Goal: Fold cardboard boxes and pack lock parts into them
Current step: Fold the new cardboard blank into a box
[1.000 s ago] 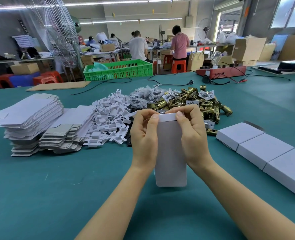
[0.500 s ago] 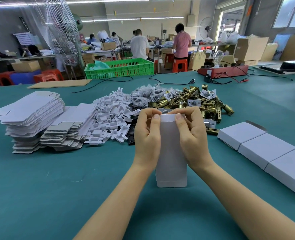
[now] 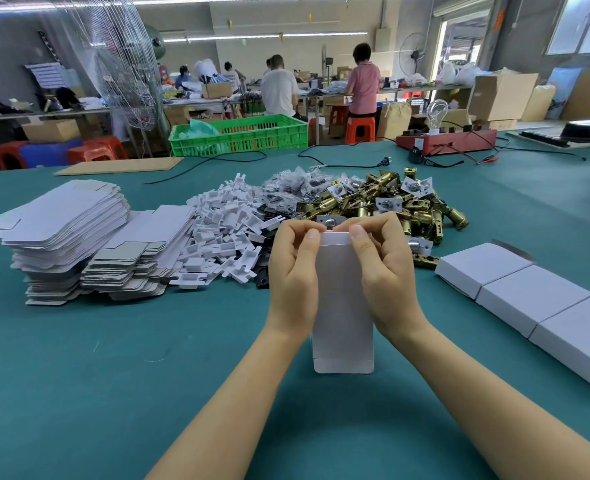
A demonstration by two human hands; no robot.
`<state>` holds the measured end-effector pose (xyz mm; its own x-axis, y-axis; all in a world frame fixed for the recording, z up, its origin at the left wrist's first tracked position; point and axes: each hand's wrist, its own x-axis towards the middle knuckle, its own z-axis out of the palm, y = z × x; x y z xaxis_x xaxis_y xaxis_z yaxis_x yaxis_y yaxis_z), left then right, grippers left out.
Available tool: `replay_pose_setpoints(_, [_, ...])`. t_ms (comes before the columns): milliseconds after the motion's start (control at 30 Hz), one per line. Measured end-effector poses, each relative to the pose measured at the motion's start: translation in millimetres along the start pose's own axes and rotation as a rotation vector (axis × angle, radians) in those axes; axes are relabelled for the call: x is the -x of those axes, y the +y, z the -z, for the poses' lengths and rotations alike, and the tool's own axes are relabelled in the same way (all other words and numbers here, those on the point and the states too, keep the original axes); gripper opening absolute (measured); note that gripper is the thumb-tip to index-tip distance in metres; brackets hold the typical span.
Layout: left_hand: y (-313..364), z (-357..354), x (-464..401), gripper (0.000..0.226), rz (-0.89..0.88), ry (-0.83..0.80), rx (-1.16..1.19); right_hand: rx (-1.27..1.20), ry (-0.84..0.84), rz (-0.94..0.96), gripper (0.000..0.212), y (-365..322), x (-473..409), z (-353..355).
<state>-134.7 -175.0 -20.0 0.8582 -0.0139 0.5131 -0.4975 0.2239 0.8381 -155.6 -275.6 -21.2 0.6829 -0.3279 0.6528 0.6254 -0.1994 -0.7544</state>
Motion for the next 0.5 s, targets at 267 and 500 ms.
replay_pose_setpoints(267, [1.0,-0.3,2.8,0.014,-0.041,-0.069,-0.047,0.077,0.035,0.014,0.024,5.4,-2.2,1.8])
replay_pose_setpoints(500, [-4.4,5.0,6.8,0.026,-0.067,-0.212,-0.1,0.093,0.086,-0.028,0.018,1.4,-10.1,8.7])
